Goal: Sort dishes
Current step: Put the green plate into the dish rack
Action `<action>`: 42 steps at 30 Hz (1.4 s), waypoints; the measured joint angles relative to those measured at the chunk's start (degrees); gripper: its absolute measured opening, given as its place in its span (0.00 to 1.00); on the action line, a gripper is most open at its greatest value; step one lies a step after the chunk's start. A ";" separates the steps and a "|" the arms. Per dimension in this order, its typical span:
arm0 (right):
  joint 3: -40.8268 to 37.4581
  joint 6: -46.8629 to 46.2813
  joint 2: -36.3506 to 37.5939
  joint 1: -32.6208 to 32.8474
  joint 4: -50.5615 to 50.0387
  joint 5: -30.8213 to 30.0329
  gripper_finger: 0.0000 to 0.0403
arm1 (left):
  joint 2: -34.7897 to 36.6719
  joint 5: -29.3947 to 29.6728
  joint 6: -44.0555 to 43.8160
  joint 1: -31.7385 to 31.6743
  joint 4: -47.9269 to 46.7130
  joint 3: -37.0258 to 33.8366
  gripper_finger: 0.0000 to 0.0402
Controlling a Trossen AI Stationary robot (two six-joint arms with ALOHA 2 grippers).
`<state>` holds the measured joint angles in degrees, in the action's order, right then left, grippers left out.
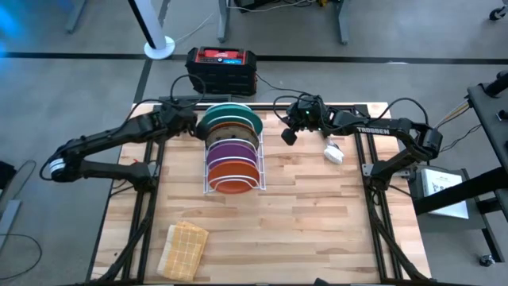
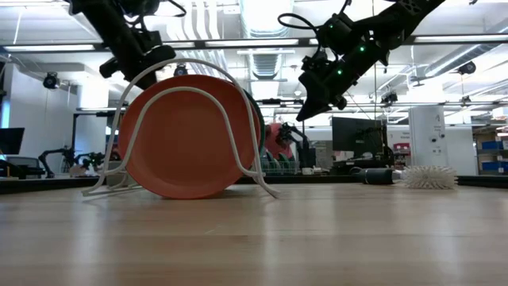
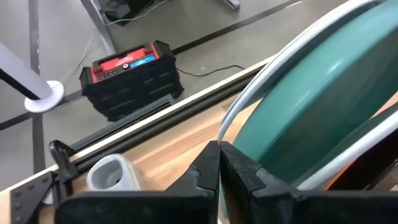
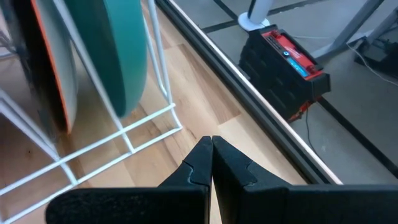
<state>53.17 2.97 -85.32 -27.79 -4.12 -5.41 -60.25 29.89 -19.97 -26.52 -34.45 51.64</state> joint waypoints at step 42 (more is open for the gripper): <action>-6.80 -3.46 -12.02 -0.76 36.78 8.76 0.00 | 2.21 -6.69 1.49 2.16 -7.46 -0.42 0.00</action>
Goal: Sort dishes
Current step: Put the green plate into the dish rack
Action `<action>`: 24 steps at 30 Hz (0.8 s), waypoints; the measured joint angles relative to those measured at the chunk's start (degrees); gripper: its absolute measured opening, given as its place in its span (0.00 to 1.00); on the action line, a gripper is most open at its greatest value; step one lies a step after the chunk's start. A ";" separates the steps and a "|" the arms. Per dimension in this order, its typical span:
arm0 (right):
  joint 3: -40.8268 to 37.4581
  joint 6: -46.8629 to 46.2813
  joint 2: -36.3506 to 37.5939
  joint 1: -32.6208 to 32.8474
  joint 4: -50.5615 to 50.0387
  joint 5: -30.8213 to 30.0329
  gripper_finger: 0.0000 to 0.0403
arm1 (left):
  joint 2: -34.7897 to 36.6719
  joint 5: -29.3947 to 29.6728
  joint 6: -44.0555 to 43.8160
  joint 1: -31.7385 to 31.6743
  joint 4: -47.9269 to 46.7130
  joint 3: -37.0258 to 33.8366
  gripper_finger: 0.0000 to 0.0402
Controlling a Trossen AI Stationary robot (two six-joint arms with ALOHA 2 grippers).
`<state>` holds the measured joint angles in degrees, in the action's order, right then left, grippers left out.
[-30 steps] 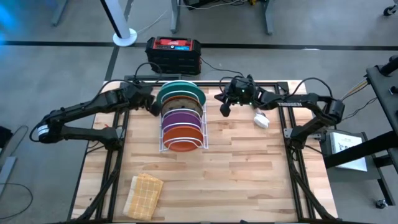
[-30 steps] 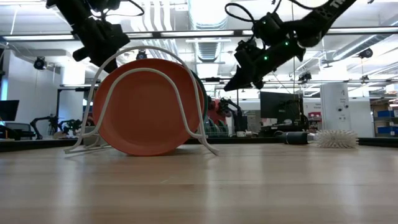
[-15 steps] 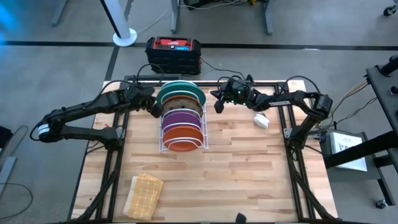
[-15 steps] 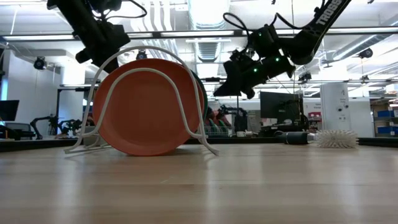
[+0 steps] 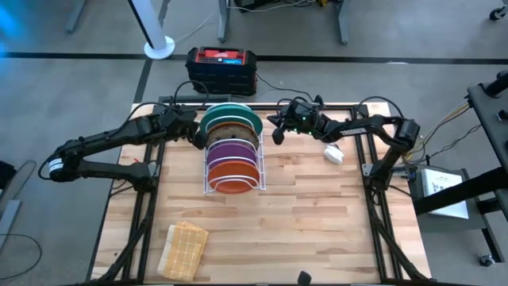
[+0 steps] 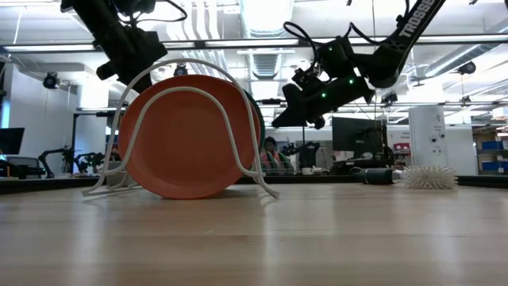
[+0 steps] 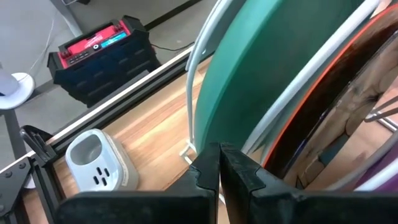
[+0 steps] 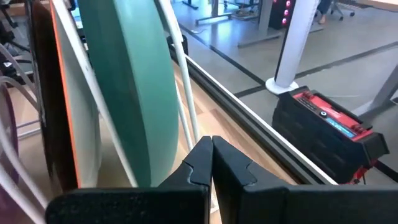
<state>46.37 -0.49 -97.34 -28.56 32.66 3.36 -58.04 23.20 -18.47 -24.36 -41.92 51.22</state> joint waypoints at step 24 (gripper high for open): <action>0.02 1.46 -3.03 0.04 5.81 1.66 0.00 | 0.00 0.31 1.06 0.00 1.46 -0.04 0.00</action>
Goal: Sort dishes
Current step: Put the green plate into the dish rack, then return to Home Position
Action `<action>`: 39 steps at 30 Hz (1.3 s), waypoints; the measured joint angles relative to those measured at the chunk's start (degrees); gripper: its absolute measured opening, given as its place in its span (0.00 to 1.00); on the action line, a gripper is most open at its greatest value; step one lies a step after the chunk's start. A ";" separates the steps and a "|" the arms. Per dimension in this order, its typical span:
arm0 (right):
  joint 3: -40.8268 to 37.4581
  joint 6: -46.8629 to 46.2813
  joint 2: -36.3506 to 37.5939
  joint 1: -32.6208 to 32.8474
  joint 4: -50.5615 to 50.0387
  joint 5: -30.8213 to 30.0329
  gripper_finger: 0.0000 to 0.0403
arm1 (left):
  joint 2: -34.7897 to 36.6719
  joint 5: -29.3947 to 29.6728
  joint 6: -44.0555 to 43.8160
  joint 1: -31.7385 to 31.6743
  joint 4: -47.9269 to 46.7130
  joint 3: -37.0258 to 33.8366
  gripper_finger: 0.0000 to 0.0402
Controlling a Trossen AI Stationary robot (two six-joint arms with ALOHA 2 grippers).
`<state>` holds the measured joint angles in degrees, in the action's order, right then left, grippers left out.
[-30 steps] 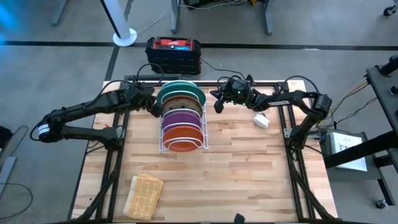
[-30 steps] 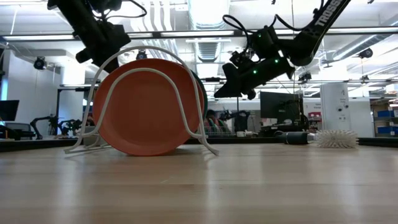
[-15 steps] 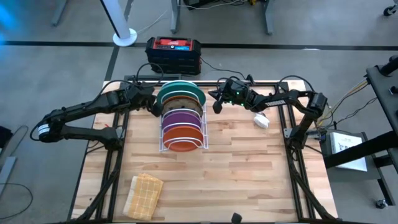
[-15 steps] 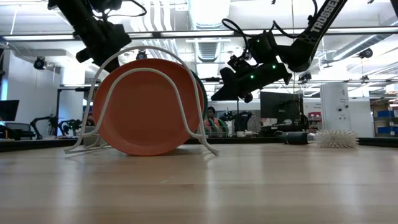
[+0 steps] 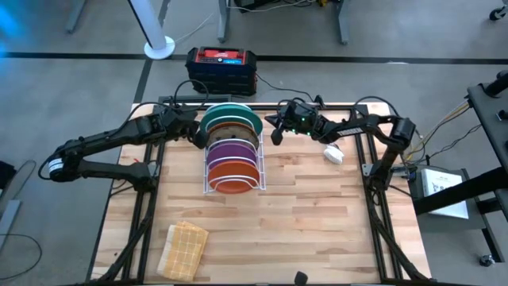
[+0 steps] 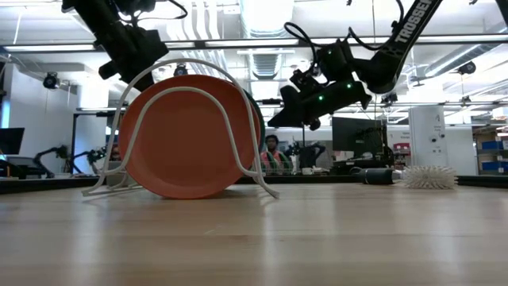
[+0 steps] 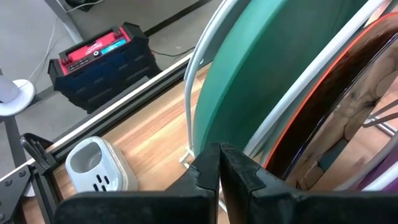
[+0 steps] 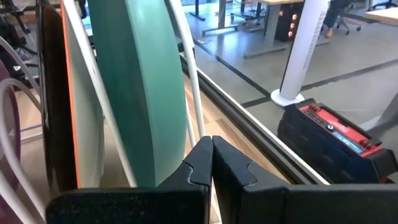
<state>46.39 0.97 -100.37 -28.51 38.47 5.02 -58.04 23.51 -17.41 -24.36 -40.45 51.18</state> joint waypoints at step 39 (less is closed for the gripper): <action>-0.29 1.15 2.38 0.39 -8.50 -0.75 0.00 | 1.53 3.02 1.89 0.86 -2.18 1.71 0.00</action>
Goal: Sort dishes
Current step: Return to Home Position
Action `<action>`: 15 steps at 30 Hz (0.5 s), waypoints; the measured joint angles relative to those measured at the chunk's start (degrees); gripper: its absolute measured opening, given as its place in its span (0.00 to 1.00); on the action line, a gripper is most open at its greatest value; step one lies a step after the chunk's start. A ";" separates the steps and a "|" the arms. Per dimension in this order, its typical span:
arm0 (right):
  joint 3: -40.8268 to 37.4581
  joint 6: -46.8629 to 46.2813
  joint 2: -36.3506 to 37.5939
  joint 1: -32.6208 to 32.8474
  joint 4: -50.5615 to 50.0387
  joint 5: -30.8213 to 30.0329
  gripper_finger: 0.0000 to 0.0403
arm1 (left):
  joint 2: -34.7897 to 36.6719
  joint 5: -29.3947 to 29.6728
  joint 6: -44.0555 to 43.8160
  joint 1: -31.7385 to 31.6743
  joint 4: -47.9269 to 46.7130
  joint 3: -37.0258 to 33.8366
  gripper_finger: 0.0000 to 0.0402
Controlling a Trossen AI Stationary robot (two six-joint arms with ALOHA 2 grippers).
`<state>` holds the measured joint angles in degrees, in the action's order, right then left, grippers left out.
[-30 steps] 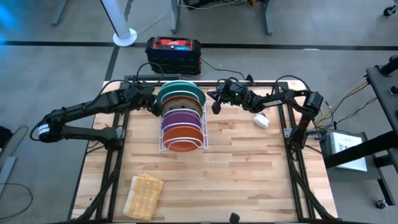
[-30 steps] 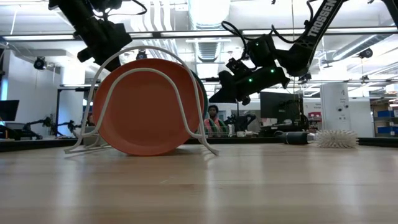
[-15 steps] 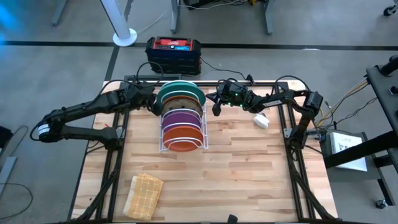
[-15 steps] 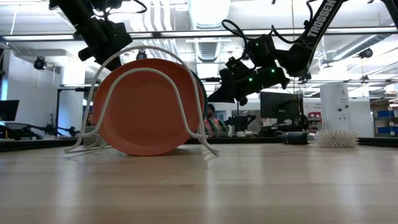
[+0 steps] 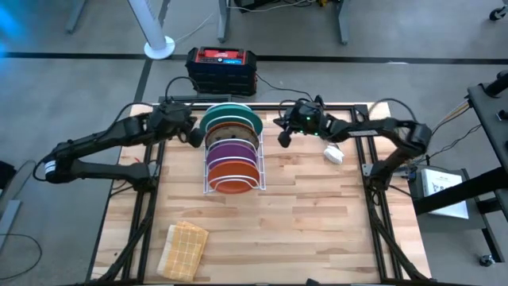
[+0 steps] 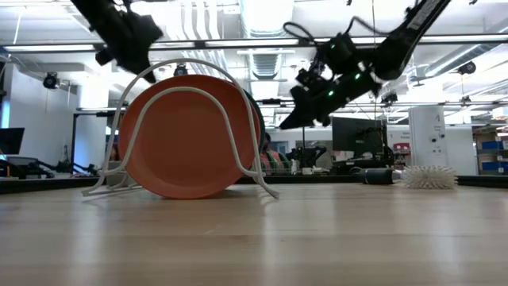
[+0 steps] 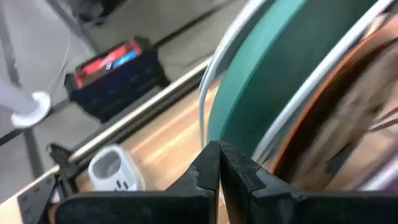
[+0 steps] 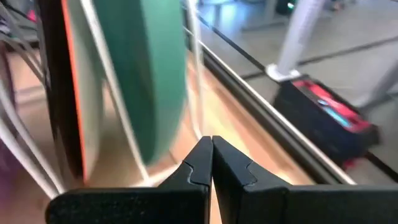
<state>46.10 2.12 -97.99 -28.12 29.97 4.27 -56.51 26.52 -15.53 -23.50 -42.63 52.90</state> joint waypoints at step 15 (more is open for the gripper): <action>-13.30 4.29 27.68 6.26 -7.34 2.12 0.00 | 8.64 0.20 7.79 19.05 12.31 -3.02 0.00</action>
<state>32.80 6.41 -70.31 -21.86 22.63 6.39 -47.87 26.72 -7.74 -4.45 -30.32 49.88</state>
